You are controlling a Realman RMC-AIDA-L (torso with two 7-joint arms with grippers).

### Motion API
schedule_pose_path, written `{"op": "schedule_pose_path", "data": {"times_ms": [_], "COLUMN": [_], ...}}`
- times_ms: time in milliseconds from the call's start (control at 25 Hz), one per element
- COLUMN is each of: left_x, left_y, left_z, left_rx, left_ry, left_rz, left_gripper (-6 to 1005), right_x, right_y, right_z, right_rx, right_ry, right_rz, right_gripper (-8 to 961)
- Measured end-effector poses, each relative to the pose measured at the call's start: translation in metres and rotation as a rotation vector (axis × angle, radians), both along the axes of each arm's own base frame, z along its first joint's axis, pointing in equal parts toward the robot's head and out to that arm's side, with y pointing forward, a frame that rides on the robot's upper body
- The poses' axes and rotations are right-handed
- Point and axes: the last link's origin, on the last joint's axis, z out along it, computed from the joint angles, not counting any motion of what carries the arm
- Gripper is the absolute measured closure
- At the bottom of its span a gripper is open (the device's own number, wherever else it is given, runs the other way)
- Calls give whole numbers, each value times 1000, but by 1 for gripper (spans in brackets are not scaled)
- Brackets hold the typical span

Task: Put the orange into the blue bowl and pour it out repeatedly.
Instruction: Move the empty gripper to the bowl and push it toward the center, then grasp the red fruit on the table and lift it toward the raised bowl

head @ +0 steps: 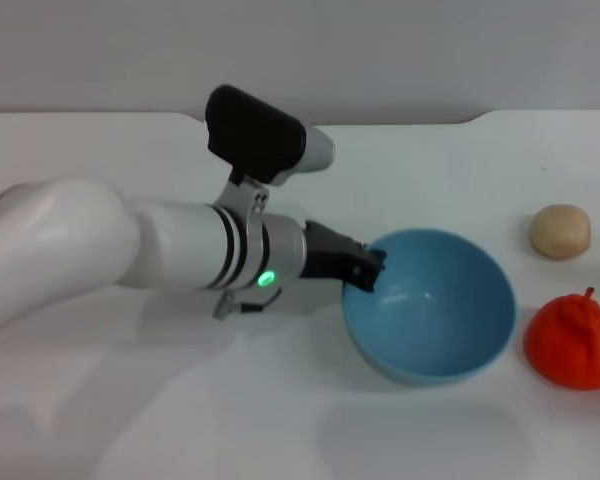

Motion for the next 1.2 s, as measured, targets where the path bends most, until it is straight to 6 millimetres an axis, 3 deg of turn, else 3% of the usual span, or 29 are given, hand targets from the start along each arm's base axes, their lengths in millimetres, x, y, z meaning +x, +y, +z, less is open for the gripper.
{"op": "schedule_pose_path", "data": {"times_ms": [280, 440, 640, 800, 840, 1040, 1200], "left_x": [11, 16, 16, 13, 13, 9, 8], "left_y": [32, 54, 67, 72, 72, 73, 76], "left_z": [33, 58, 73, 75, 75, 74, 79], "left_rx": [86, 148, 193, 191, 191, 191, 195], "left_ry": [43, 66, 82, 117, 117, 143, 139], "left_rz": [-49, -51, -47, -43, -43, -44, -26], "left_gripper": [999, 1000, 1001, 1001, 1001, 1001, 1000], "right_x": [1, -3, -8, -22, -33, -63, -80], "right_y": [1, 11, 46, 72, 83, 90, 90], "right_z": [-2, 4, 25, 51, 66, 86, 88], "right_rx": [-31, -133, -426, -680, -794, -1010, -1241], "right_ry": [35, 126, 178, 137, 109, -24, -50], "right_rz": [14, 119, 171, 118, 77, 47, -58], "right_gripper": [279, 280, 280, 281, 281, 280, 280]}}
